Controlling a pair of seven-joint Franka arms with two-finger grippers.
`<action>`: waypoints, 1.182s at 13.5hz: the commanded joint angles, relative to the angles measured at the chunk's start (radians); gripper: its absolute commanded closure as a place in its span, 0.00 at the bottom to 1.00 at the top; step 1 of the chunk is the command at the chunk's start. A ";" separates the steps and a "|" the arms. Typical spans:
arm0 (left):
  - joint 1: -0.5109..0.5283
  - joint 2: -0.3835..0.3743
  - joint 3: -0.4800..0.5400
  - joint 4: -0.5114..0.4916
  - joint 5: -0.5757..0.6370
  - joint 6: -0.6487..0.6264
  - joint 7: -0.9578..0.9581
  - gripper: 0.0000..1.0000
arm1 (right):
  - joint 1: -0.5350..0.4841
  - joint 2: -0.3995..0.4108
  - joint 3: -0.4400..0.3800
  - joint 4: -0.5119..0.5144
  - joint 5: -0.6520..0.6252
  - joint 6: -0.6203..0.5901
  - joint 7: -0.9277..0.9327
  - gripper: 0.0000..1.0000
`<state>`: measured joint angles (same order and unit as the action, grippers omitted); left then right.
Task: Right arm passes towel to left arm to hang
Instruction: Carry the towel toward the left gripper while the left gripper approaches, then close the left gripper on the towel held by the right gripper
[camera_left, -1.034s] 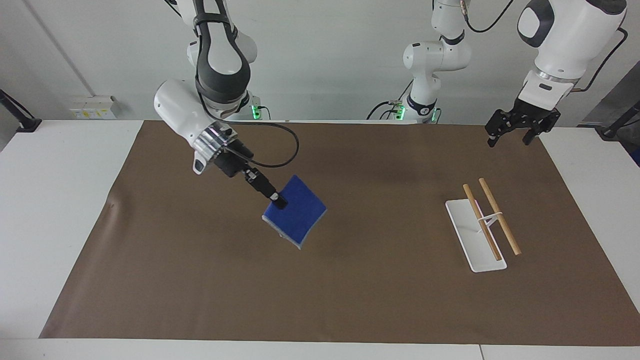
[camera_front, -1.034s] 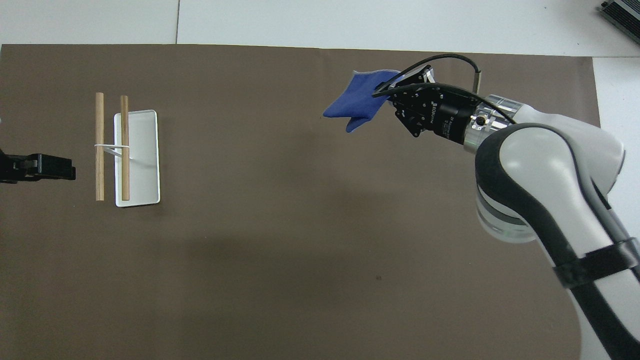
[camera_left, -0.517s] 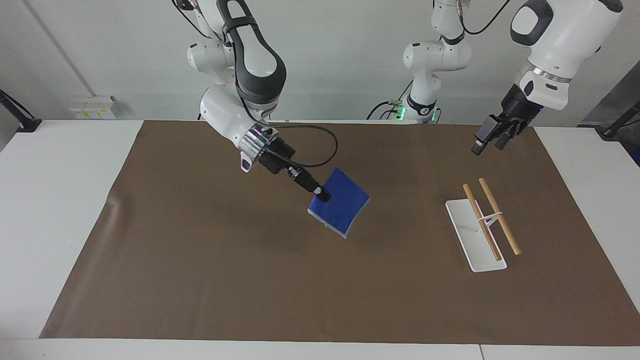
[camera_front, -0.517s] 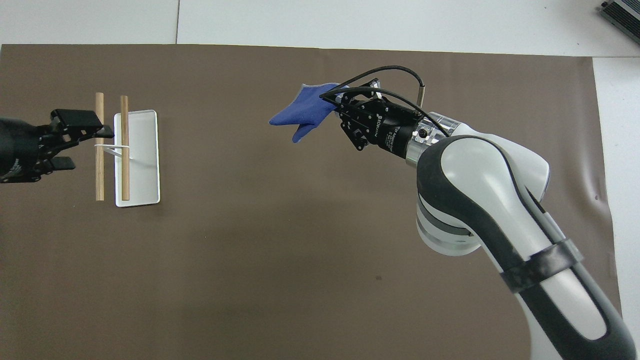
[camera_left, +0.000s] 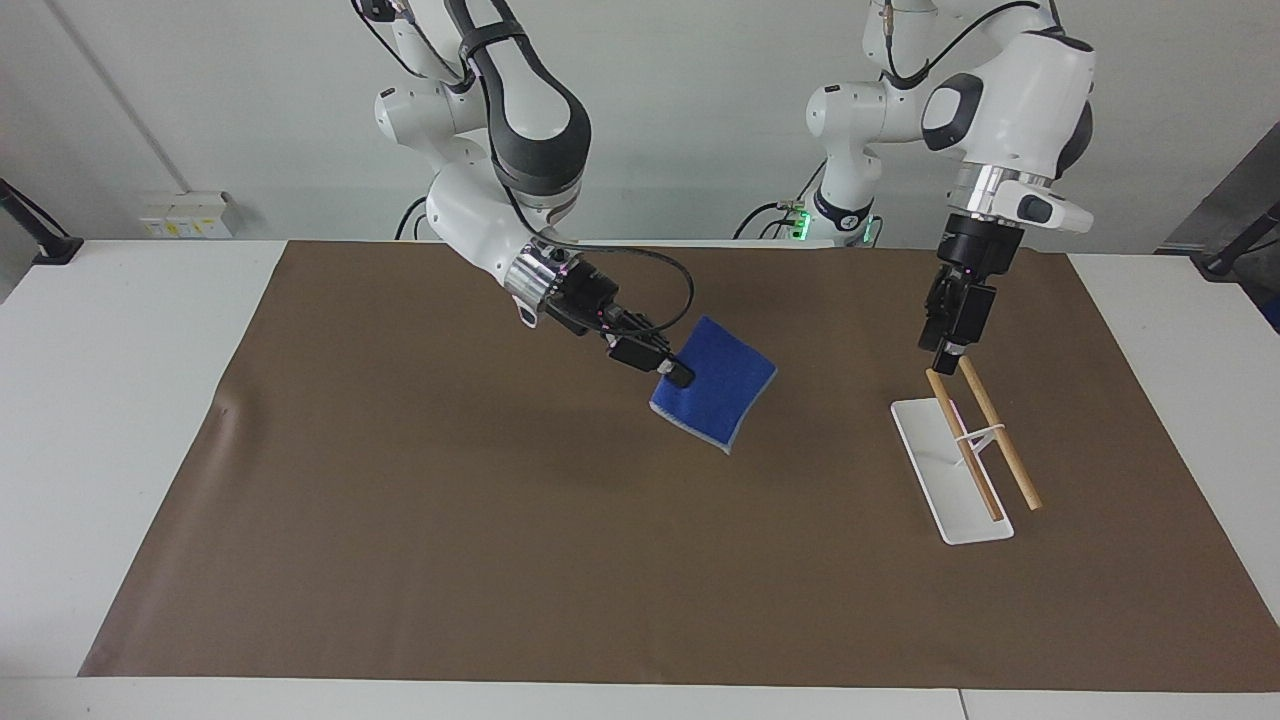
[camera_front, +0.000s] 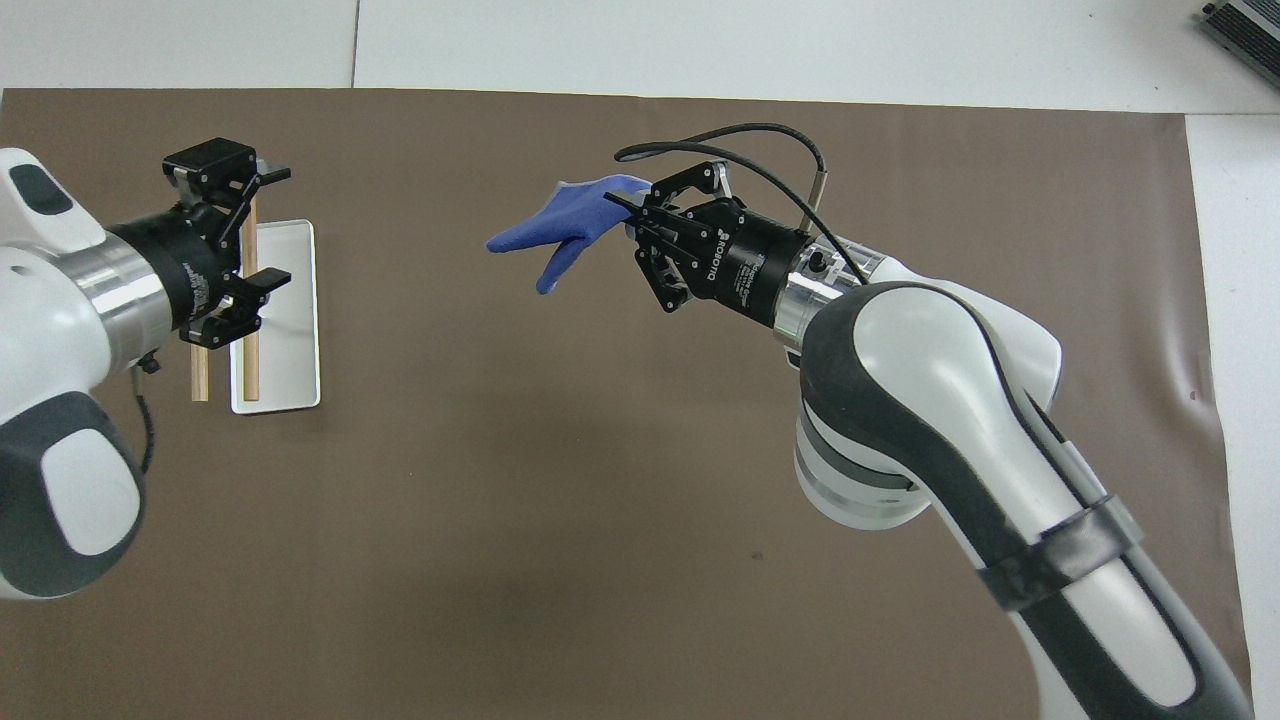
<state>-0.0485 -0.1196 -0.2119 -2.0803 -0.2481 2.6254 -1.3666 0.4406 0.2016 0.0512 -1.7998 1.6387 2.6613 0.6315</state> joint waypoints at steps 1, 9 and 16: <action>-0.005 0.047 -0.066 -0.007 -0.013 0.146 -0.199 0.00 | 0.024 0.019 0.004 0.025 0.036 0.026 0.095 1.00; -0.008 0.064 -0.164 0.002 -0.013 0.220 -0.318 0.00 | 0.093 0.022 0.006 0.019 0.036 0.118 0.134 1.00; -0.010 0.084 -0.169 -0.023 -0.011 0.086 -0.304 0.00 | 0.092 0.024 0.006 0.016 0.036 0.118 0.125 1.00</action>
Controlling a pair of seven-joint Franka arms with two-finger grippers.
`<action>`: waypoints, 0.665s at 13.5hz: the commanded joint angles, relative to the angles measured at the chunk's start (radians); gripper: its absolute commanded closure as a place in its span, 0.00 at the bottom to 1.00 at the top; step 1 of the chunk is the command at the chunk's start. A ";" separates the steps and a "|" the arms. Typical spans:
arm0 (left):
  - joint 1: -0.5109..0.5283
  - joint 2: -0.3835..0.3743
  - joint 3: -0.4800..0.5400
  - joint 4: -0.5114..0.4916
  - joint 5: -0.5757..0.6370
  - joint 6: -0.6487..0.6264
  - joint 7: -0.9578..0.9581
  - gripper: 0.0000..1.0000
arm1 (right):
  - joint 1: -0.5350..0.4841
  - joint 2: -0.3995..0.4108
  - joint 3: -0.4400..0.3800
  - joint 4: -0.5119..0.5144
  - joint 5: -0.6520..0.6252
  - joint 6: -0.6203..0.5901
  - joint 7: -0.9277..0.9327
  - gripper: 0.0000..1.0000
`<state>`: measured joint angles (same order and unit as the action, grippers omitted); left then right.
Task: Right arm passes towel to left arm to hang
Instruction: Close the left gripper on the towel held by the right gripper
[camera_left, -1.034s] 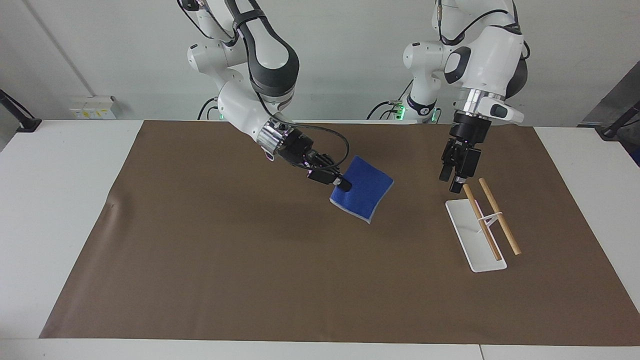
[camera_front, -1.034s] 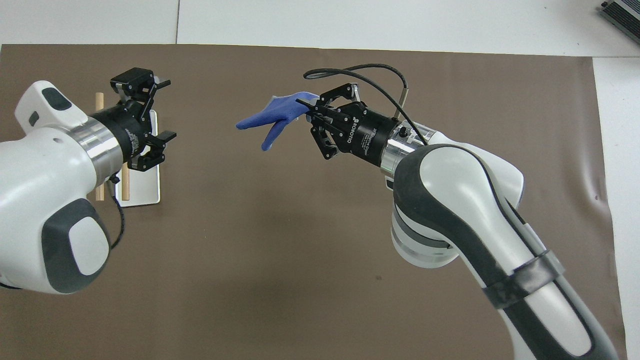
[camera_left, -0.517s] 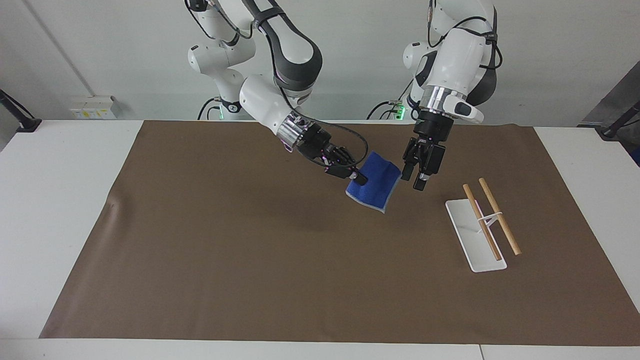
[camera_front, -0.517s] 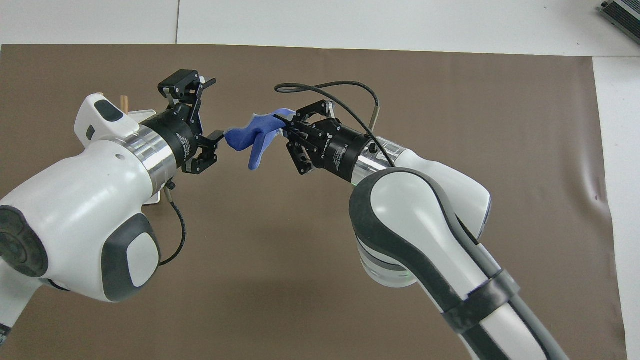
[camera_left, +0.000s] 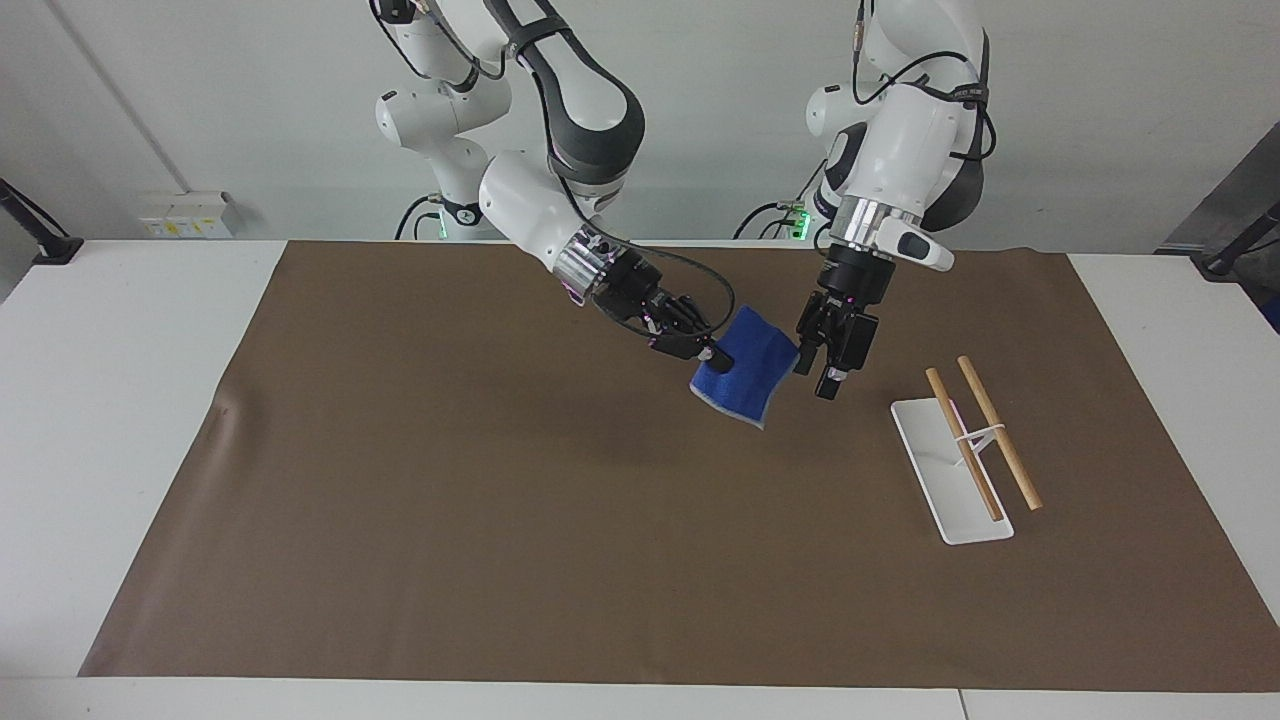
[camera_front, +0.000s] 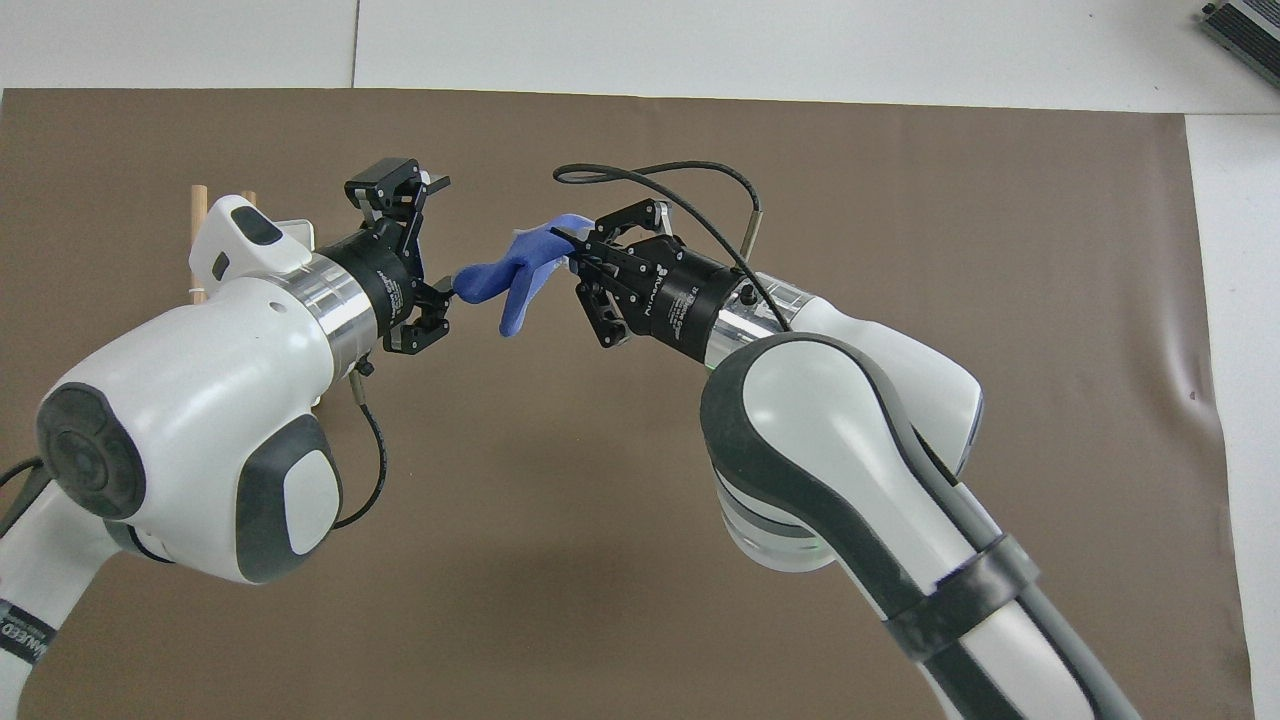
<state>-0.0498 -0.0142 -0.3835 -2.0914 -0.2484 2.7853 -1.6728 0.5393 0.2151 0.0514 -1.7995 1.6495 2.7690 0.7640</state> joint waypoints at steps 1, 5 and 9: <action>-0.008 -0.026 0.003 -0.012 -0.011 -0.108 0.002 0.00 | -0.007 0.010 0.005 0.015 0.026 0.011 -0.009 1.00; -0.007 -0.024 0.003 -0.003 -0.011 -0.108 0.002 0.16 | -0.007 0.010 0.005 0.015 0.027 0.009 -0.009 1.00; -0.008 -0.015 -0.012 0.019 -0.012 -0.110 -0.015 0.30 | -0.009 0.012 0.005 0.015 0.042 0.006 -0.009 1.00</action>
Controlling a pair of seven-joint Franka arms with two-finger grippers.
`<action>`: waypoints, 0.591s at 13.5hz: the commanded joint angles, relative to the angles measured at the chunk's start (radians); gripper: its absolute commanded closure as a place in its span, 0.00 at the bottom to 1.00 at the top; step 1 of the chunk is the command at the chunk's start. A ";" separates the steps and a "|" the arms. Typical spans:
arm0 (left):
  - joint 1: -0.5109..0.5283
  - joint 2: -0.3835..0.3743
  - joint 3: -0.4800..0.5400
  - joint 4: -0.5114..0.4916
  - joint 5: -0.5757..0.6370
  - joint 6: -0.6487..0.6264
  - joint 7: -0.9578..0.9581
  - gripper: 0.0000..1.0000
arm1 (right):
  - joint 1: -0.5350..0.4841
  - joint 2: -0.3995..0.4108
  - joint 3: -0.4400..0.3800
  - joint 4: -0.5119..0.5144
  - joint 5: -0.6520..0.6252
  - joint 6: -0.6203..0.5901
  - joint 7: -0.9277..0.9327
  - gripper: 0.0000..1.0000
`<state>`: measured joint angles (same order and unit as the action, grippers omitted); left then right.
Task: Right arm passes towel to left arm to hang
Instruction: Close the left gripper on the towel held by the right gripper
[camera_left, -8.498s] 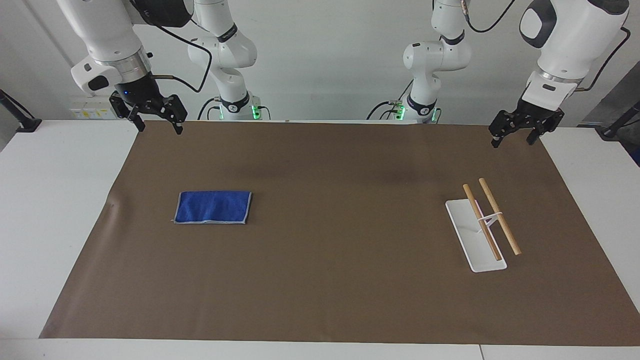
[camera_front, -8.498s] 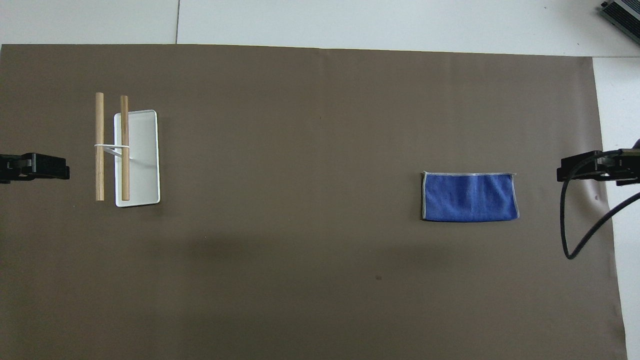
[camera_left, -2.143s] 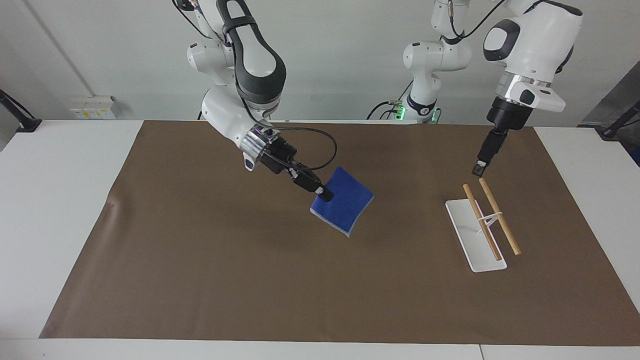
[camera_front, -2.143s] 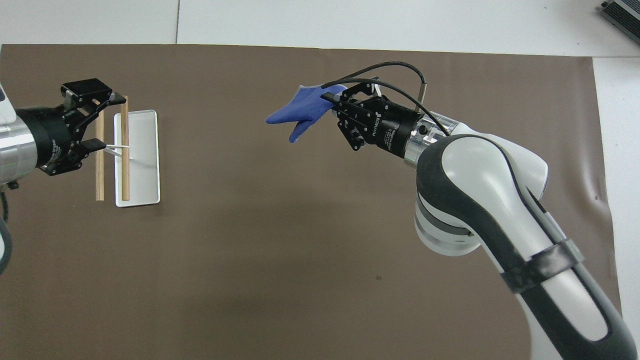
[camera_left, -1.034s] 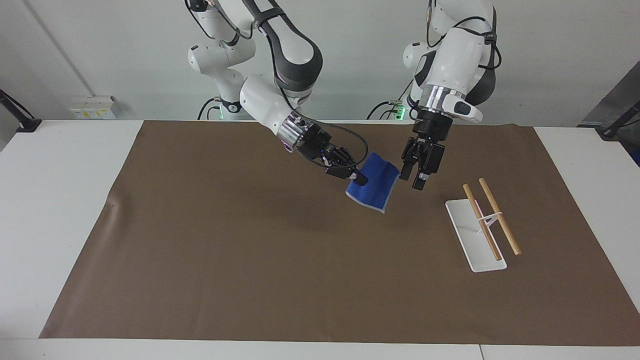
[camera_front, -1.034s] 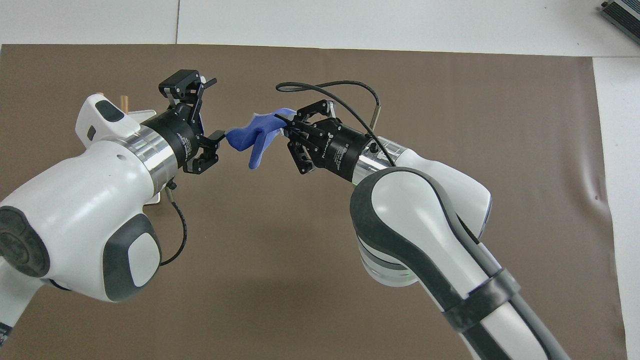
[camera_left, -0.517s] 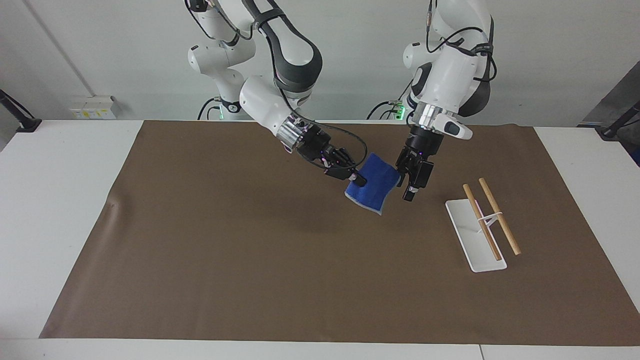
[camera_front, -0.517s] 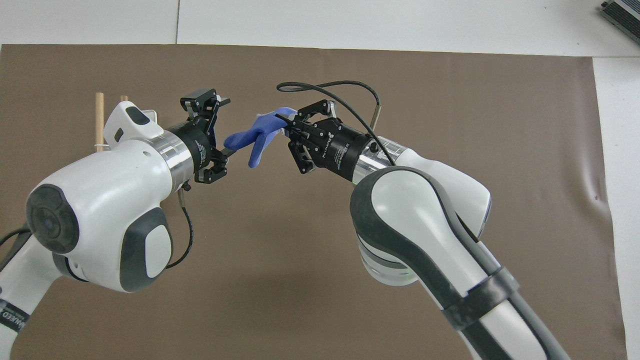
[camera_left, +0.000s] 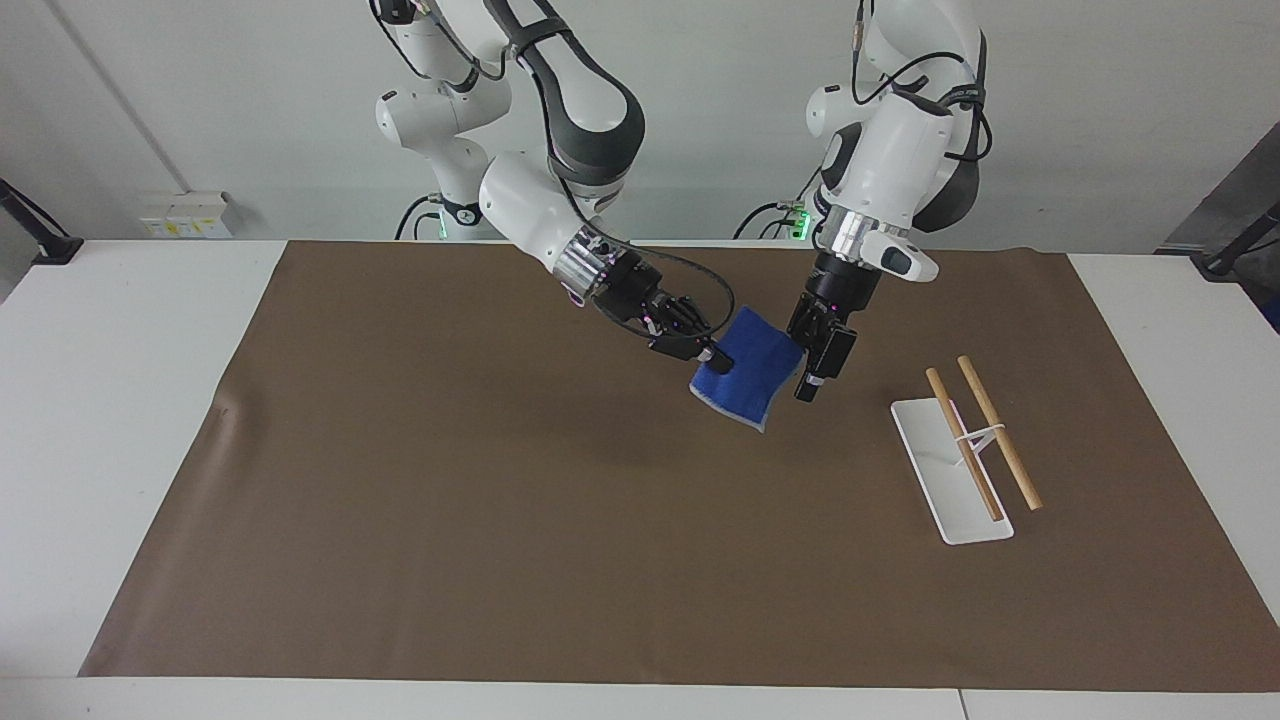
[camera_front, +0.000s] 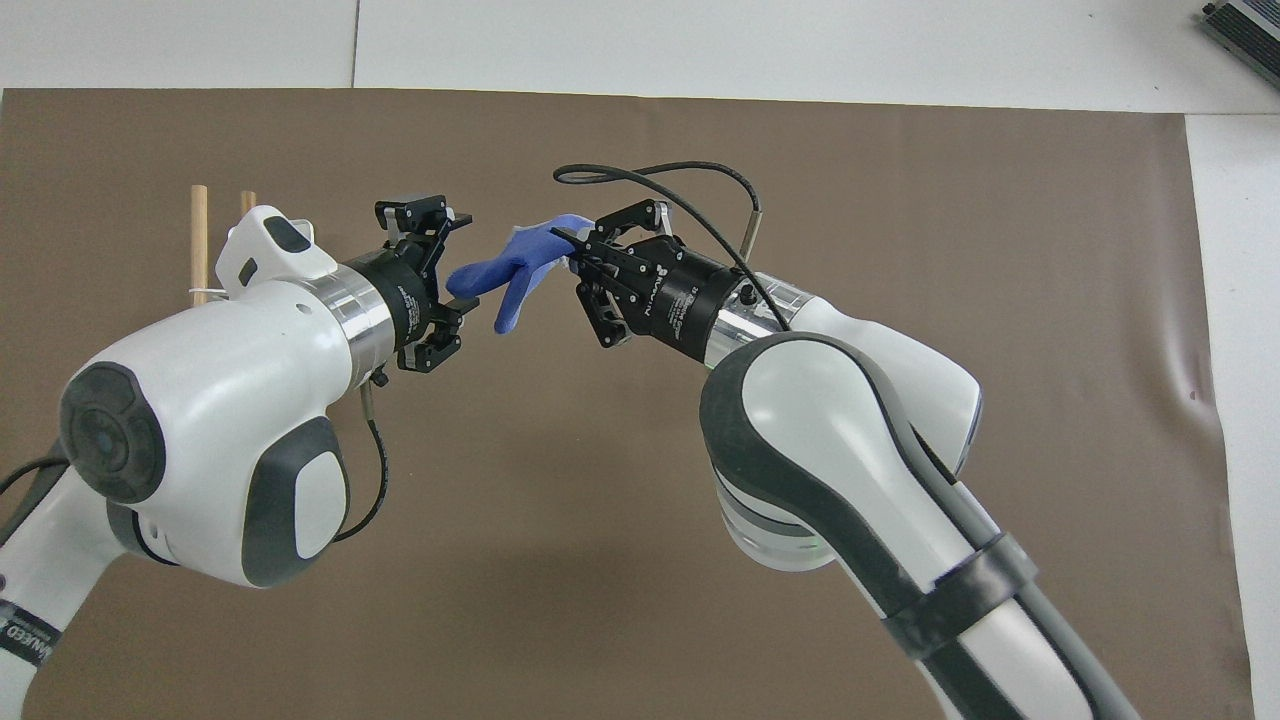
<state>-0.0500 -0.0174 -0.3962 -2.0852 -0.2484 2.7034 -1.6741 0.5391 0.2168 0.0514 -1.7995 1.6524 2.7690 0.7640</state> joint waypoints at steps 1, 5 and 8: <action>-0.008 -0.010 0.000 0.014 -0.012 -0.024 -0.012 0.33 | -0.007 0.010 0.005 0.017 0.049 0.006 -0.009 1.00; -0.007 -0.007 -0.007 0.019 -0.012 -0.023 -0.007 0.90 | -0.007 0.010 0.005 0.015 0.049 0.006 -0.012 1.00; 0.007 -0.003 0.000 0.037 -0.012 -0.017 0.007 1.00 | -0.007 0.010 0.005 0.014 0.049 0.008 -0.014 1.00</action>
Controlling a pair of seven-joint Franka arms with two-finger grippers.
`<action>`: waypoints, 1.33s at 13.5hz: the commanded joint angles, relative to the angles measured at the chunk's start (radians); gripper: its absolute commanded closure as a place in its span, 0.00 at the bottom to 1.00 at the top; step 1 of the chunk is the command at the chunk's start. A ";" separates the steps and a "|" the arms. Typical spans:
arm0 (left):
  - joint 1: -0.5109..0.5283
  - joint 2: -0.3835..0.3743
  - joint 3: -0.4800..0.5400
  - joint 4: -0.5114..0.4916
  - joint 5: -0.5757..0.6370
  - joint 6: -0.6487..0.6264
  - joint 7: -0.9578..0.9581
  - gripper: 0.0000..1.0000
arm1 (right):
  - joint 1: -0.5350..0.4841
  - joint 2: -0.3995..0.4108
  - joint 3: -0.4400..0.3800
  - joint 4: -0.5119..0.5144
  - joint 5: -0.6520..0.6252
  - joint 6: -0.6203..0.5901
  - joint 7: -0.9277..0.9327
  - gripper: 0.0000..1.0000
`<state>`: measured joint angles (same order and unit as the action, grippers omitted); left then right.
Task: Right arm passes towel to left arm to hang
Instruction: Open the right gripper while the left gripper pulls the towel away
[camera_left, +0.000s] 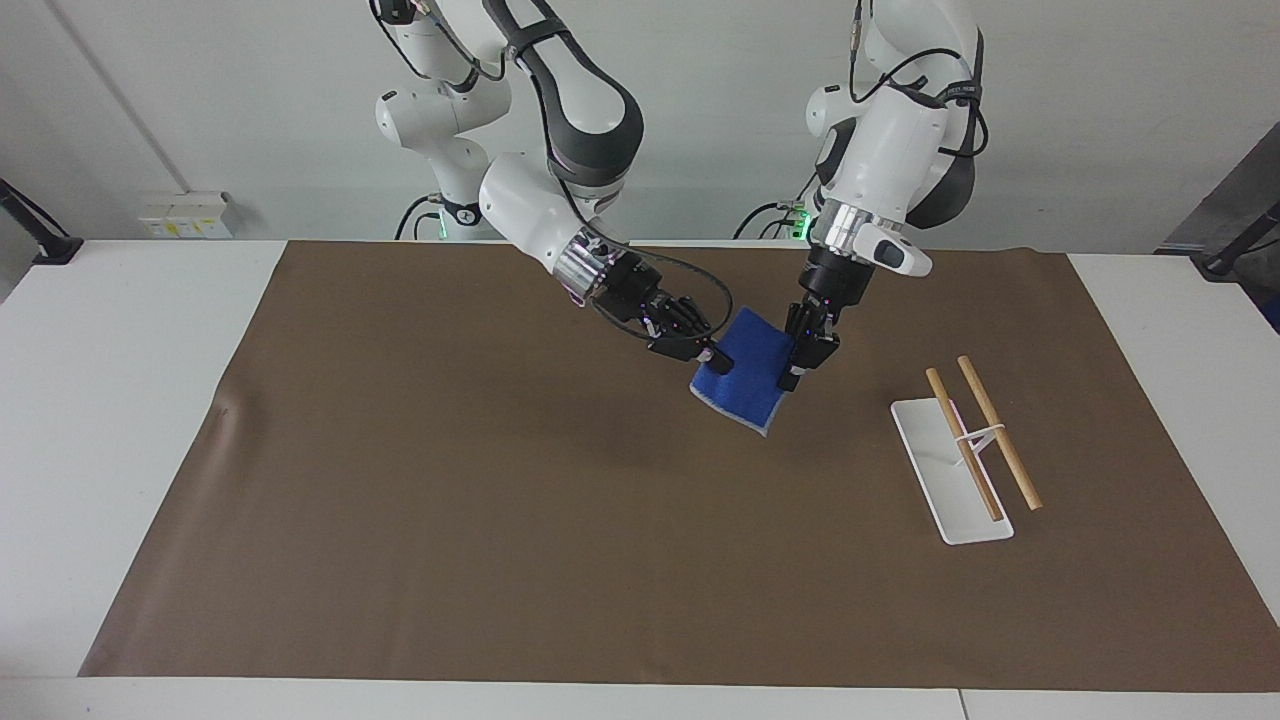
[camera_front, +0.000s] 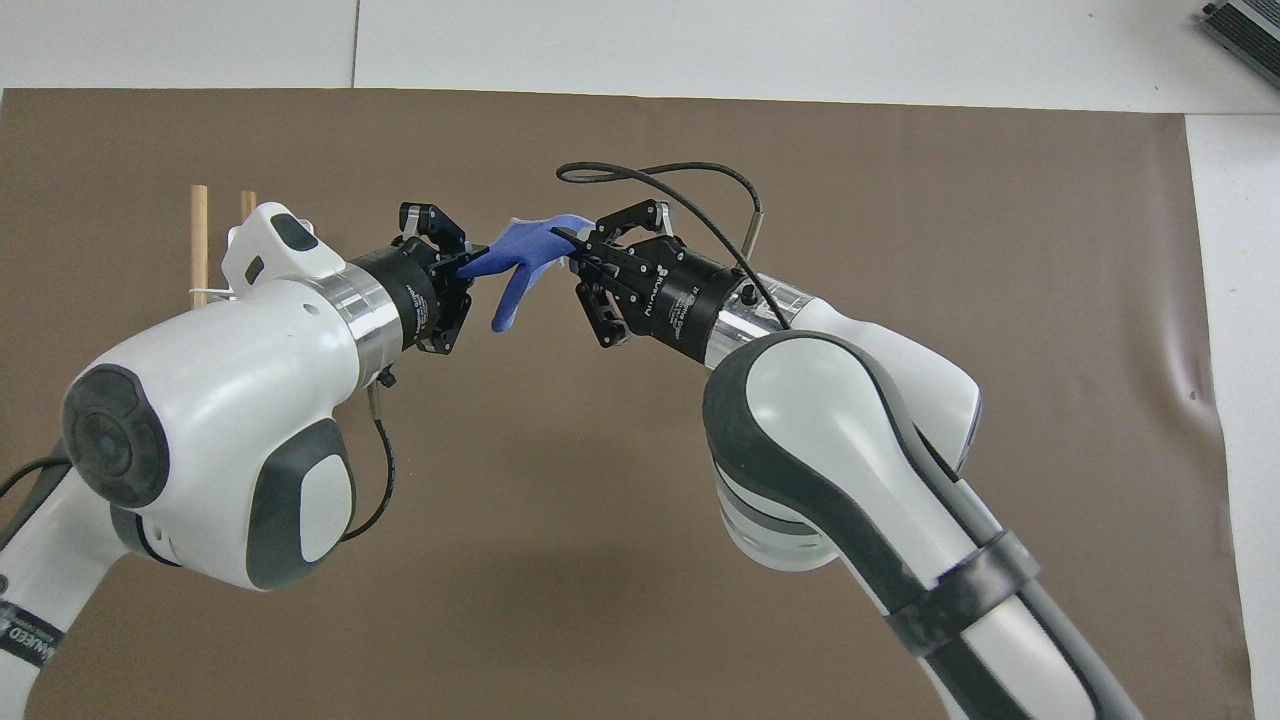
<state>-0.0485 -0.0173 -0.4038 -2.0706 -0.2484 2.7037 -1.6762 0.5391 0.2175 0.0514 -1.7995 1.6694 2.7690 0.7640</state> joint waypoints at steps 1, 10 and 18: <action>0.015 0.005 0.013 0.024 -0.012 -0.013 0.013 1.00 | -0.007 0.010 0.005 0.014 0.030 0.009 -0.014 1.00; 0.091 -0.010 0.239 -0.060 -0.012 -0.030 0.108 1.00 | -0.011 0.003 0.001 -0.101 -0.120 0.191 -0.478 0.00; 0.073 0.017 0.274 -0.115 -0.011 0.084 0.074 1.00 | -0.146 -0.009 -0.005 -0.244 -0.284 0.201 -1.041 0.00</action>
<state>0.0457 -0.0056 -0.1113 -2.1951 -0.2490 2.7587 -1.5699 0.4225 0.2279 0.0387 -2.0026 1.4604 2.9693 -0.1956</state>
